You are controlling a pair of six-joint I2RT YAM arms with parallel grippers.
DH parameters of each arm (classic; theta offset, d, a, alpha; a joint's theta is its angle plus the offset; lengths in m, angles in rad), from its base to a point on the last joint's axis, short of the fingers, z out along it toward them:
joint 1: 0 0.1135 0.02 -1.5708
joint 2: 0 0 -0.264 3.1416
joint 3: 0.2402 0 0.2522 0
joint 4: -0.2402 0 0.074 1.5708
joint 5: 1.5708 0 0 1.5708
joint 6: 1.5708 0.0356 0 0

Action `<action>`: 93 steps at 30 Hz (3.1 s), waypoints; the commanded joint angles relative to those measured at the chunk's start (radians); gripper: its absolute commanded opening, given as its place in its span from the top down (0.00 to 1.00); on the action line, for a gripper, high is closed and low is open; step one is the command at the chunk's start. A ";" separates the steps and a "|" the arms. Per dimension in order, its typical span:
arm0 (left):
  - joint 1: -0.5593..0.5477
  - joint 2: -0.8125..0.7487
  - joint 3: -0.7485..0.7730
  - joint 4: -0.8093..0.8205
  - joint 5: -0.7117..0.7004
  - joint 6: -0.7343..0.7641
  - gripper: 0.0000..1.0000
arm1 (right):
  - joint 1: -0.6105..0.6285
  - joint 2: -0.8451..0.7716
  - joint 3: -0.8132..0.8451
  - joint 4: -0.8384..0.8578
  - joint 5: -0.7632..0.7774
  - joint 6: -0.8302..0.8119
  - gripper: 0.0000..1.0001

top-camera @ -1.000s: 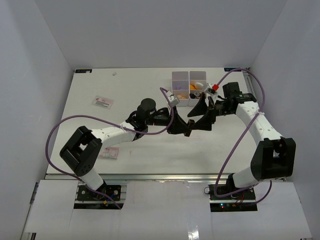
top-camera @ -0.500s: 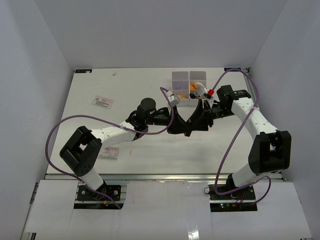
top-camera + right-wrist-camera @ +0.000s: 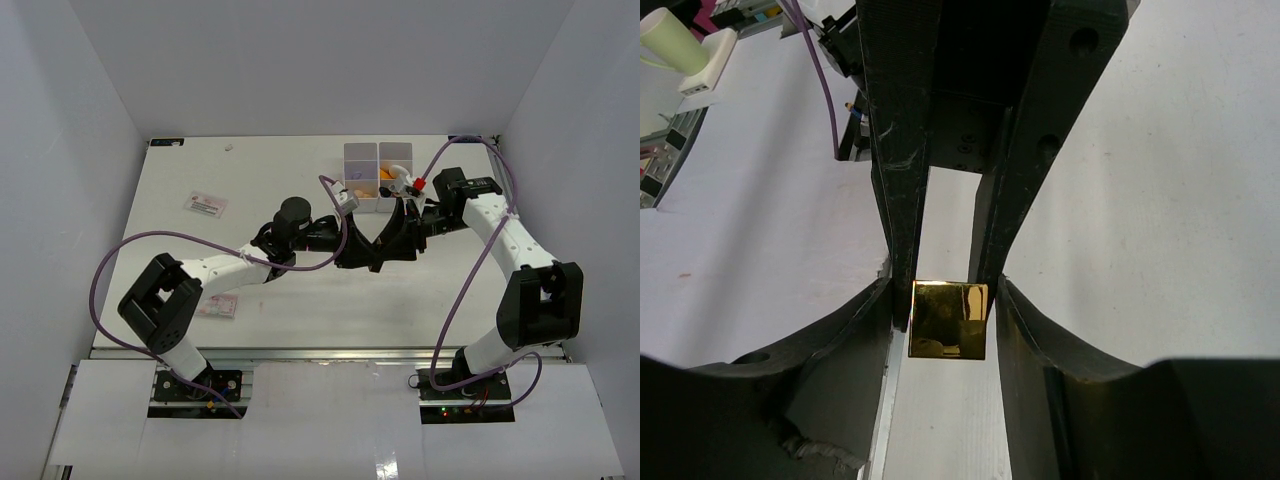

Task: Organize the makeup

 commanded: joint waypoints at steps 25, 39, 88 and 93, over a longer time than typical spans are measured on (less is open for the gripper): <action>-0.003 -0.098 -0.036 -0.057 0.003 0.064 0.99 | -0.005 0.018 0.047 -0.013 0.011 0.005 0.39; -0.002 -0.066 0.000 -0.062 0.005 0.066 0.99 | -0.003 0.027 0.034 -0.013 0.017 0.003 0.47; 0.012 -0.365 -0.039 -0.393 -0.251 0.284 0.16 | -0.043 -0.084 -0.059 0.159 0.181 0.231 0.92; 0.015 -0.478 -0.041 -0.626 -0.467 0.371 0.15 | -0.042 -0.248 -0.211 0.475 0.405 0.457 0.92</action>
